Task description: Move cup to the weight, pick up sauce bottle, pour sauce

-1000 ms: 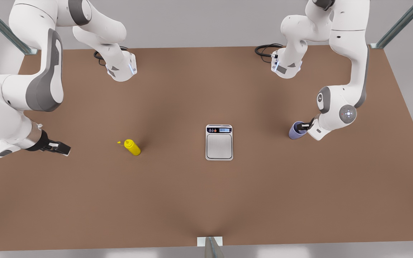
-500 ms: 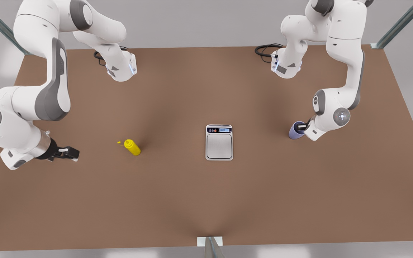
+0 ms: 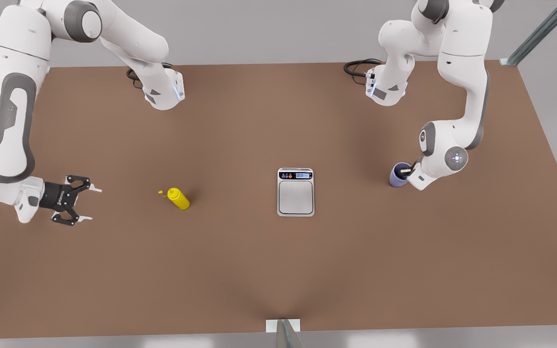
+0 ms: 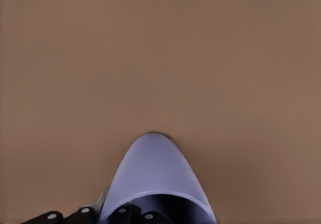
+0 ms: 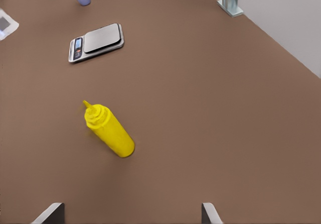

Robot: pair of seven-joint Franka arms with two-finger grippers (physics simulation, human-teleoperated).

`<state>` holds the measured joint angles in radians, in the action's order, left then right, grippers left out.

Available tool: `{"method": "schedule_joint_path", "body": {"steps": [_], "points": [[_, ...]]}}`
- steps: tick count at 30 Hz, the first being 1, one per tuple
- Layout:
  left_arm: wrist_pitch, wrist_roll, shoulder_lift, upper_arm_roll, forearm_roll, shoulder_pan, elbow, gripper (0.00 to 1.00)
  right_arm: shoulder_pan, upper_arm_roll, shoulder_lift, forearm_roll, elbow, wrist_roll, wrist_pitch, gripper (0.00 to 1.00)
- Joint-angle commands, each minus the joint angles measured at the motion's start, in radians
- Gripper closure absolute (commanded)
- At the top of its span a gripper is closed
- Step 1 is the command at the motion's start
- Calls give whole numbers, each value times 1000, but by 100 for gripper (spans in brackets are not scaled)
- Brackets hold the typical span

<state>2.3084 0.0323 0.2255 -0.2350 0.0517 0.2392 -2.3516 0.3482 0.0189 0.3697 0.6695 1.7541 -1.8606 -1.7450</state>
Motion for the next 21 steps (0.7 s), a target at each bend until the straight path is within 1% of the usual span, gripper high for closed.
{"method": "schedule_joint_path", "body": {"steps": [1,5,9,13,14,17,21], "points": [[0,5,0,0,36,0,0,79,5,-2,24,51,15,-54,4,0],[0,5,-8,0,36,0,2,79,22,1,179,142,28,-282,65,0],[22,5,-21,0,36,0,6,79,-8,4,291,134,8,-431,114,0],[28,3,-44,3,43,0,6,79,-26,6,331,137,10,-483,114,0],[43,3,-41,5,45,0,5,79,-54,6,337,163,12,-548,102,0],[68,3,-38,11,48,2,5,79,-80,7,354,217,24,-612,79,0],[88,1,-31,13,111,63,6,79,-97,16,374,239,47,-635,76,0]]}}
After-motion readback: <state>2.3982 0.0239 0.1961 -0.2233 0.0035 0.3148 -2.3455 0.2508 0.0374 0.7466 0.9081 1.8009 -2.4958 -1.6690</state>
